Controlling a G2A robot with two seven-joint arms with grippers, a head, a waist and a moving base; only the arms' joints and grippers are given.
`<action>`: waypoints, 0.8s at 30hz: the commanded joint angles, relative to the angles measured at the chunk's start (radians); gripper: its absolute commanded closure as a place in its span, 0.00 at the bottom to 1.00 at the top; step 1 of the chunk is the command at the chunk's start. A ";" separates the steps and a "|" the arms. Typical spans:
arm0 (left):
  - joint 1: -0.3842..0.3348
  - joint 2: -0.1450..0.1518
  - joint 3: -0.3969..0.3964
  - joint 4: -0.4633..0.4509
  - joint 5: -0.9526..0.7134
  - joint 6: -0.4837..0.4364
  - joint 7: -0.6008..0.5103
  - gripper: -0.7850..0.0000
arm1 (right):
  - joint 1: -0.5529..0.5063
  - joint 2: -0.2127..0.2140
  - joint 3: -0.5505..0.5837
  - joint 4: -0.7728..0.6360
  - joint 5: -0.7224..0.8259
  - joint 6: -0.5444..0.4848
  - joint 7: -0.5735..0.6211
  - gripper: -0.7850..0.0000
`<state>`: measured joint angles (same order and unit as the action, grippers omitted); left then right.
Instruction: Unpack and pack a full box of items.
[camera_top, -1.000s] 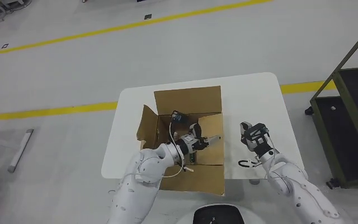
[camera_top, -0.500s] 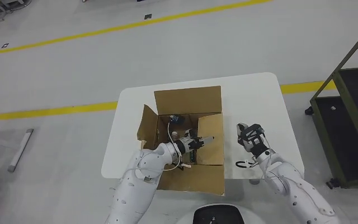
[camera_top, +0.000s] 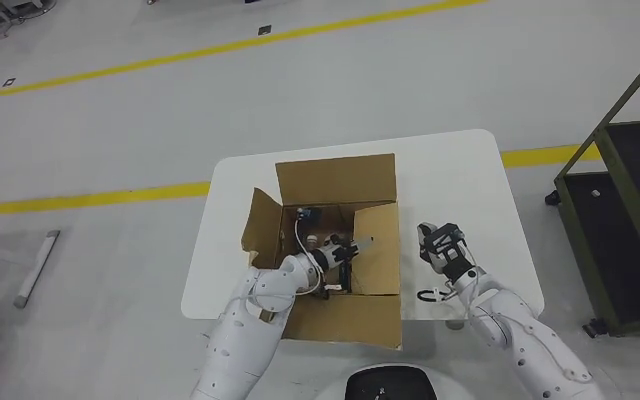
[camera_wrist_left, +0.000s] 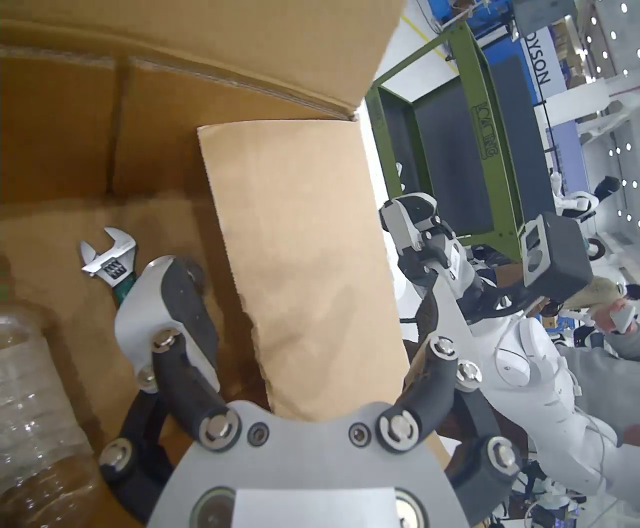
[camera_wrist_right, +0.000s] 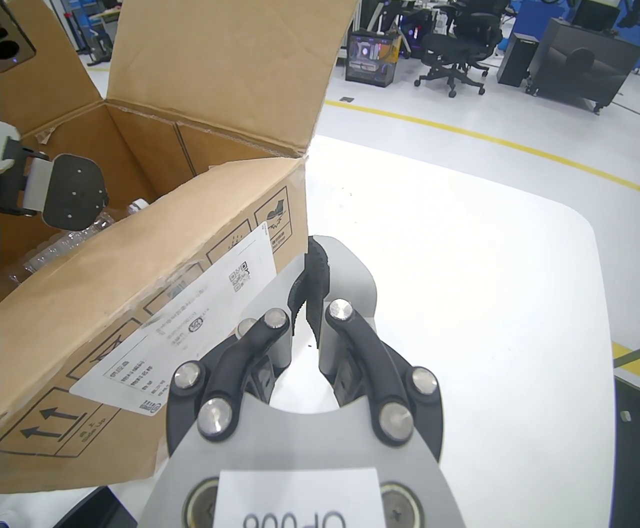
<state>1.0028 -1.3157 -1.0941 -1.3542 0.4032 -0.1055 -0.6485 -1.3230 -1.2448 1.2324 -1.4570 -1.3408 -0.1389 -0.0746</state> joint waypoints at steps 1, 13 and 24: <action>-0.013 -0.003 0.007 0.035 -0.016 0.009 -0.001 0.00 | 0.002 -0.001 -0.003 0.006 0.002 -0.002 0.001 1.00; -0.058 -0.019 0.043 0.123 -0.141 -0.019 -0.061 0.00 | 0.016 -0.008 -0.018 0.026 0.004 -0.013 0.010 1.00; -0.076 -0.024 0.051 0.145 -0.235 -0.066 -0.118 0.00 | 0.035 -0.017 -0.042 0.052 0.025 -0.022 0.010 1.00</action>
<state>0.9279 -1.3398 -1.0427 -1.2071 0.1694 -0.1687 -0.7643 -1.2881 -1.2612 1.1907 -1.4068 -1.3229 -0.1606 -0.0634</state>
